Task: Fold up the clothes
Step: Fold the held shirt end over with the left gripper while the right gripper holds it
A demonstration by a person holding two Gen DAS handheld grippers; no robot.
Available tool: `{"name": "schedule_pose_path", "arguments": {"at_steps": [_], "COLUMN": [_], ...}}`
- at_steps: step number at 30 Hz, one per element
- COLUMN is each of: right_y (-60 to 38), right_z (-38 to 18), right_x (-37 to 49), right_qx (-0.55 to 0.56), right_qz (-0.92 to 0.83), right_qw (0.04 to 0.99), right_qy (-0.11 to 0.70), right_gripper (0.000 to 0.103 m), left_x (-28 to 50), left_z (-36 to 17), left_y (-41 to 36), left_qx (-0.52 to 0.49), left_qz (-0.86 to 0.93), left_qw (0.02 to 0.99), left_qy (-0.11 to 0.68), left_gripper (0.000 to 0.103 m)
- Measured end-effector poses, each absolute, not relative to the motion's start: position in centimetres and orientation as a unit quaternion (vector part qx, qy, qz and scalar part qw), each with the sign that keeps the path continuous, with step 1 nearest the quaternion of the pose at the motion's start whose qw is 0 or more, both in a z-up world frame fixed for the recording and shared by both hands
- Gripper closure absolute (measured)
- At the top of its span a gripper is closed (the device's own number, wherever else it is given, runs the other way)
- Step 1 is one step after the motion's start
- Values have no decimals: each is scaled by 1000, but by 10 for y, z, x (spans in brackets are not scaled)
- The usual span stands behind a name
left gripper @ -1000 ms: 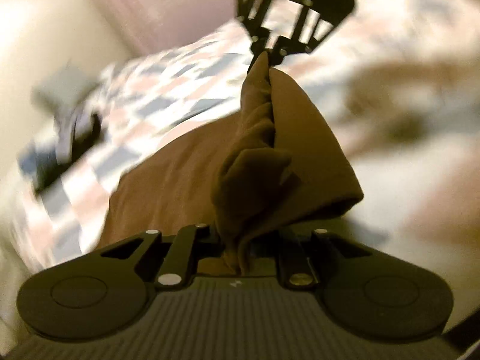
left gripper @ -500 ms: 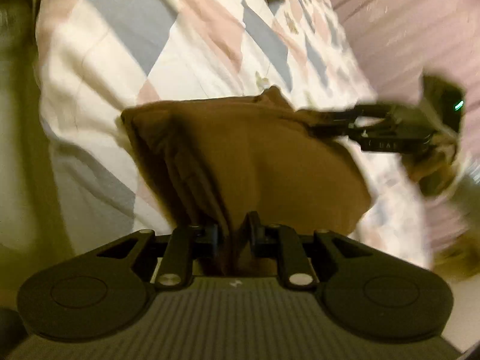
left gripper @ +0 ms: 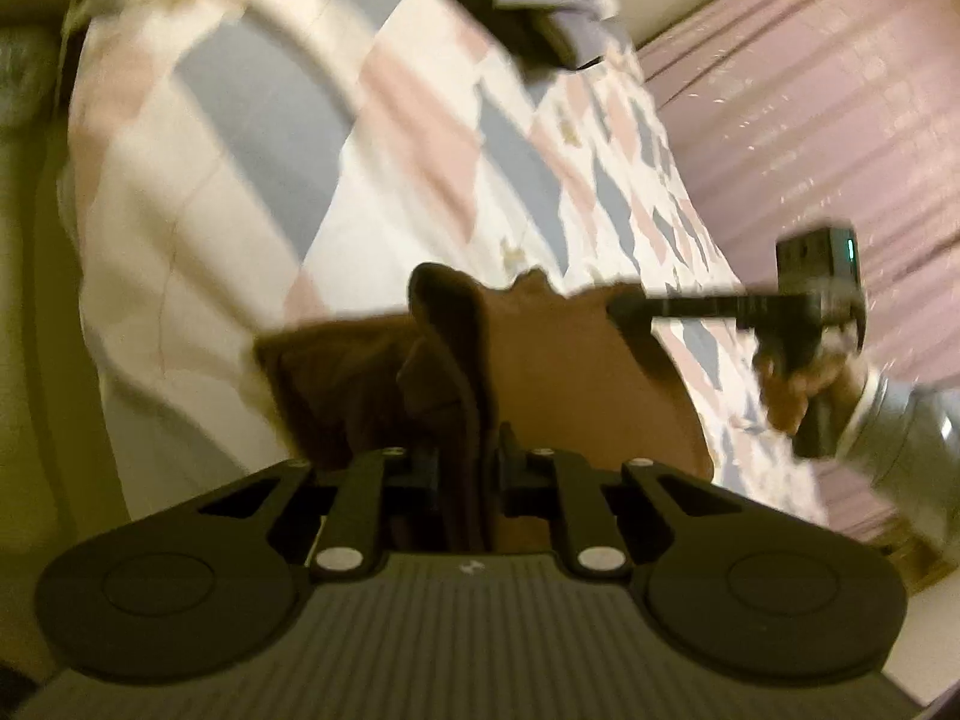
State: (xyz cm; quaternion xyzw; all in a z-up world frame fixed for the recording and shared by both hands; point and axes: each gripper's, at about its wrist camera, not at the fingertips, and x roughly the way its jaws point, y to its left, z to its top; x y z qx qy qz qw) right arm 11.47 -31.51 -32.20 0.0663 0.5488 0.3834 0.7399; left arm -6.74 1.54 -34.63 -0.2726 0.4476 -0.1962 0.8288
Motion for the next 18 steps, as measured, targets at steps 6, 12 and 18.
{"name": "schedule_pose_path", "arguments": {"at_steps": [6, 12, 18], "right_y": [-282, -290, -330], "right_z": [-354, -370, -306], "right_x": [134, 123, 76], "right_qx": [18, 51, 34], "right_qz": [327, 282, 214], "right_qw": [740, 761, 854], "right_qy": [587, 582, 473], "right_gripper": [97, 74, 40], "left_x": [-54, -40, -65], "left_z": [-372, -385, -350], "left_y": [28, 37, 29], "left_qx": [-310, -339, -259], "left_qz": [-154, -152, -114], "left_qw": [810, 787, 825], "left_qy": [473, 492, 489], "left_gripper": [89, 85, 69]}}
